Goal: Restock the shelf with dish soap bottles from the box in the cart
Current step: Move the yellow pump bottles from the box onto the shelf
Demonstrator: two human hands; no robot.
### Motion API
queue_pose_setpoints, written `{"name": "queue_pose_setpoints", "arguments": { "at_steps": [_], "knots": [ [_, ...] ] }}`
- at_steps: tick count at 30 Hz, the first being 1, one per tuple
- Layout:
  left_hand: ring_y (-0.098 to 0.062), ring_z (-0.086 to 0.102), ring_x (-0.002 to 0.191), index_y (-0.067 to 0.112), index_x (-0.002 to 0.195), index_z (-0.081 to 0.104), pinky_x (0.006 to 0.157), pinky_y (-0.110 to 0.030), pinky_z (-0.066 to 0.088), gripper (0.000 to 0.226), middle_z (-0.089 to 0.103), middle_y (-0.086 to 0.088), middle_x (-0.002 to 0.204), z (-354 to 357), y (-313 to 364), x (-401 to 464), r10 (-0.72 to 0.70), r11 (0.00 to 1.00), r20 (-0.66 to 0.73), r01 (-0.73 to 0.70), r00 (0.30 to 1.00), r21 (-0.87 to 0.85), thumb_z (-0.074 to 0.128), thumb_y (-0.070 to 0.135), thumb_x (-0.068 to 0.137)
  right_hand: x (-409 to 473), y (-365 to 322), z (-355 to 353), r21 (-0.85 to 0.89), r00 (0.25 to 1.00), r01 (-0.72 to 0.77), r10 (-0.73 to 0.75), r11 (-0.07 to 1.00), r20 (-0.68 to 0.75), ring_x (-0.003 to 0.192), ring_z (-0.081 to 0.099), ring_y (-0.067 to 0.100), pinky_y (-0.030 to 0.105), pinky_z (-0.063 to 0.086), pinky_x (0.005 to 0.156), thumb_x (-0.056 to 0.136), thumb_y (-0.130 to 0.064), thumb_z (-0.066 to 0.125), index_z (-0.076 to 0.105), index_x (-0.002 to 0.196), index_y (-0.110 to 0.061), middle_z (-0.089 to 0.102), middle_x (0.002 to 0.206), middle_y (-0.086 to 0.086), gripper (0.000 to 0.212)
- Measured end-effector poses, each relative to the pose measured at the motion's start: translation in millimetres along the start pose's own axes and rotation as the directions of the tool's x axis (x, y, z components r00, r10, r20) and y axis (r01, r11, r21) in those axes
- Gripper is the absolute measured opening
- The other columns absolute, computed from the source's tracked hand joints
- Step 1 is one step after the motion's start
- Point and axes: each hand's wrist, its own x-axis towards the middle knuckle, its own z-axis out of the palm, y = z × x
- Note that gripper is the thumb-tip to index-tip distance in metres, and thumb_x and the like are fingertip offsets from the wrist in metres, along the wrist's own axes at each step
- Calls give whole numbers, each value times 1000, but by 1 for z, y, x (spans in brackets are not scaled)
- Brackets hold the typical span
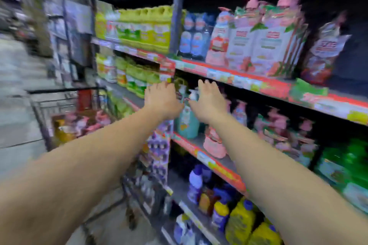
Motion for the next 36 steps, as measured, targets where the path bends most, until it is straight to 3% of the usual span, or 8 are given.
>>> {"name": "queue_pose_setpoints", "arguments": {
  "at_steps": [5, 10, 13, 19, 24, 30, 33, 36],
  "knots": [
    [-33, 53, 120, 14, 120, 58, 98, -44, 44, 62, 58, -12, 126, 7, -151, -2, -203, 975, 20, 200, 979, 101, 55, 60, 79, 49, -120, 96, 118, 985, 127, -139, 985, 103, 138, 29, 32, 41, 28, 113, 91, -37, 56, 34, 143, -3, 38, 147, 16, 66],
    [-30, 46, 125, 19, 123, 56, 103, -44, 37, 62, 54, -8, 129, 26, -248, -3, -367, 919, 53, 353, 929, 176, 54, 63, 80, 83, -199, 177, 177, 947, 223, -256, 959, 195, 142, 26, 30, 41, 26, 114, 90, -36, 58, 34, 143, -8, 37, 150, 12, 66],
    [-29, 45, 125, 19, 125, 56, 106, -47, 36, 67, 53, -7, 130, 50, -299, 8, -434, 888, 71, 412, 898, 205, 52, 68, 79, 107, -233, 223, 237, 916, 232, -293, 944, 273, 147, 18, 28, 40, 21, 118, 93, -35, 54, 26, 150, -10, 26, 157, 9, 68],
    [-29, 37, 134, 19, 136, 48, 114, -47, 28, 71, 47, -8, 142, 99, -384, 51, -542, 831, 124, 508, 831, 229, 54, 63, 81, 170, -277, 317, 319, 871, 240, -348, 917, 346, 141, 28, 29, 43, 29, 115, 91, -39, 56, 28, 149, -13, 33, 153, 9, 69],
    [-28, 44, 128, 21, 133, 48, 109, -46, 35, 62, 52, -6, 135, 145, -456, 85, -684, 728, 180, 642, 707, 241, 60, 55, 82, 233, -298, 384, 387, 811, 185, -363, 903, 459, 136, 36, 31, 44, 38, 108, 91, -37, 59, 34, 145, -18, 37, 149, 10, 63],
    [-28, 46, 128, 21, 141, 40, 106, -43, 41, 71, 50, -7, 139, 198, -523, 98, -791, 594, 281, 793, 544, 138, 63, 54, 82, 285, -332, 463, 366, 737, 178, -370, 914, 566, 131, 43, 35, 43, 41, 104, 92, -34, 57, 34, 146, -20, 40, 145, 12, 60],
    [-27, 54, 118, 21, 134, 45, 100, -39, 47, 64, 56, -7, 129, 229, -554, 116, -793, 518, 361, 855, 492, -26, 68, 46, 80, 302, -353, 506, 368, 700, 174, -378, 913, 606, 129, 43, 35, 43, 42, 100, 92, -33, 56, 34, 145, -20, 44, 141, 12, 59],
    [-26, 60, 111, 18, 132, 44, 96, -43, 52, 72, 60, -7, 125, 270, -584, 133, -773, 406, 459, 897, 438, -174, 74, 44, 72, 318, -372, 549, 330, 676, 158, -346, 931, 651, 127, 46, 35, 41, 42, 97, 92, -34, 56, 38, 142, -18, 46, 139, 12, 56]
  ]
}}
